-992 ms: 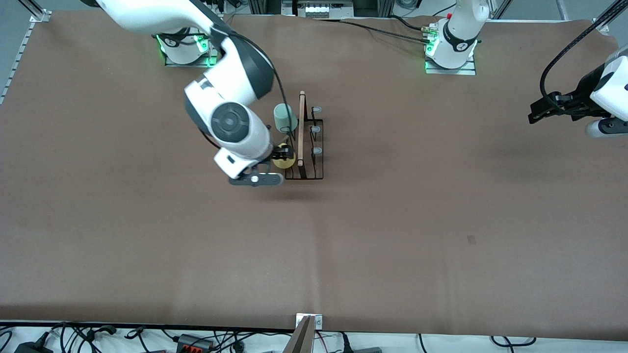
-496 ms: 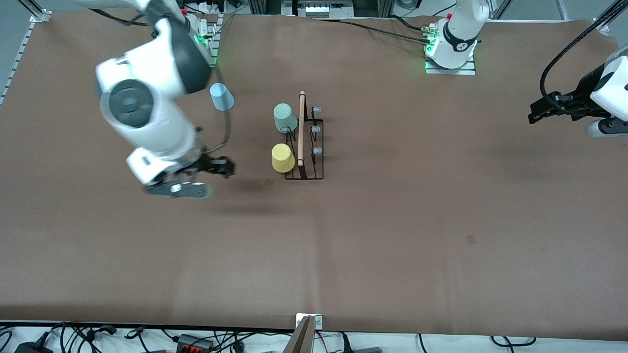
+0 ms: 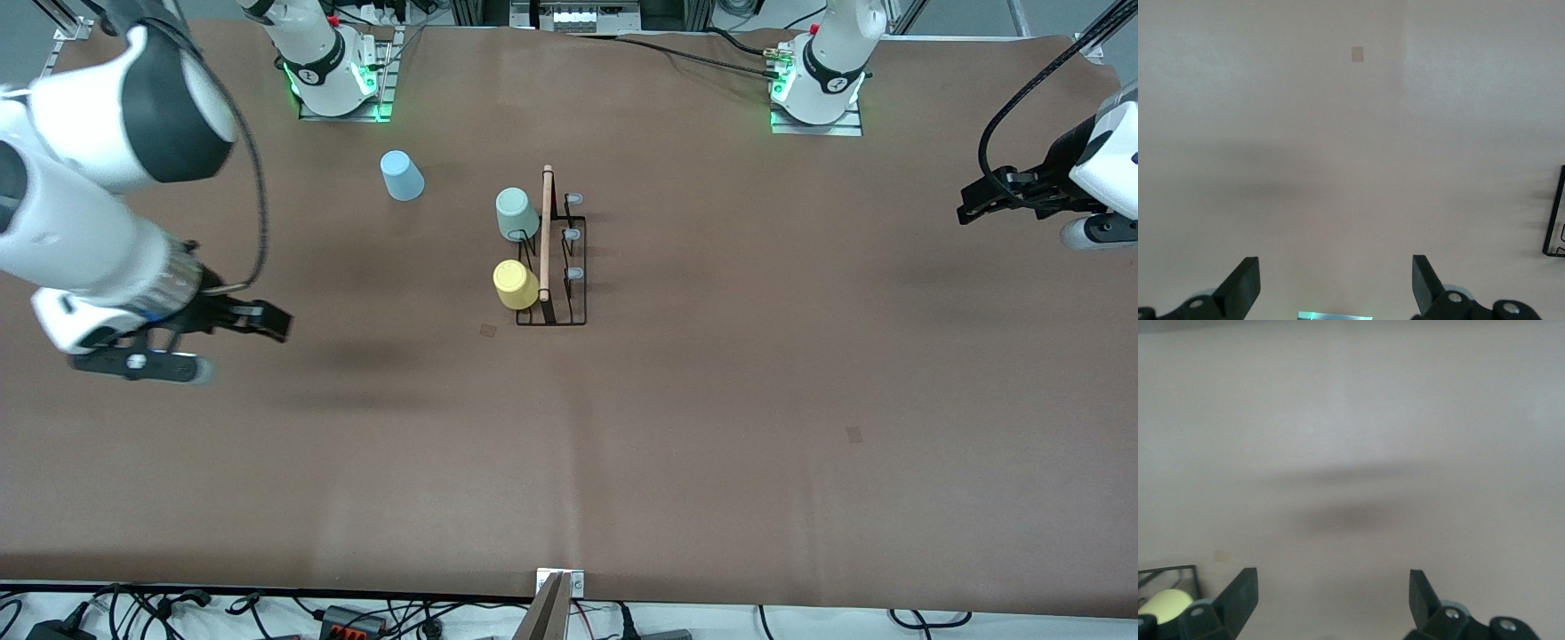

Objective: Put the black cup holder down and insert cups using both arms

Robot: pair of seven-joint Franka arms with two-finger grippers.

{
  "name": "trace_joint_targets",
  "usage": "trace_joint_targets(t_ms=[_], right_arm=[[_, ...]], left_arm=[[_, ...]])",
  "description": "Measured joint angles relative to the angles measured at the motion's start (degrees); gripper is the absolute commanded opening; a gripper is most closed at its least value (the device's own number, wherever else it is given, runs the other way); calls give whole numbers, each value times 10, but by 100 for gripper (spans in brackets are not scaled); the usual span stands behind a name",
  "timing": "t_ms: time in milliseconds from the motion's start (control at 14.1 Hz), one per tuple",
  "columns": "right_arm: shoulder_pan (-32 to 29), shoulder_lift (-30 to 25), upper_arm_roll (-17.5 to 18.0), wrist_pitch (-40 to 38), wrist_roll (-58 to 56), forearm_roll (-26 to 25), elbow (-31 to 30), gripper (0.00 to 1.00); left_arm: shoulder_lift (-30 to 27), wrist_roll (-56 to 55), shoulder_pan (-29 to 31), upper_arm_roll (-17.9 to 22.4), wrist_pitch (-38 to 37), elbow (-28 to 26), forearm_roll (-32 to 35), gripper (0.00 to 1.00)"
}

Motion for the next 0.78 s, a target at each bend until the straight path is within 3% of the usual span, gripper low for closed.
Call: trace_joint_targets(t_ms=[142, 283, 425, 779], right_arm=[[6, -16, -58, 0, -82, 18, 0, 100], [19, -29, -139, 0, -158, 62, 0, 100], [26, -44, -190, -5, -194, 87, -1, 100], [43, -100, -209, -10, -195, 90, -49, 100]], left_arm=[[0, 0, 0, 0, 0, 0, 0, 100], [0, 0, 0, 0, 0, 0, 0, 100], [0, 0, 0, 0, 0, 0, 0, 100], [0, 0, 0, 0, 0, 0, 0, 100]])
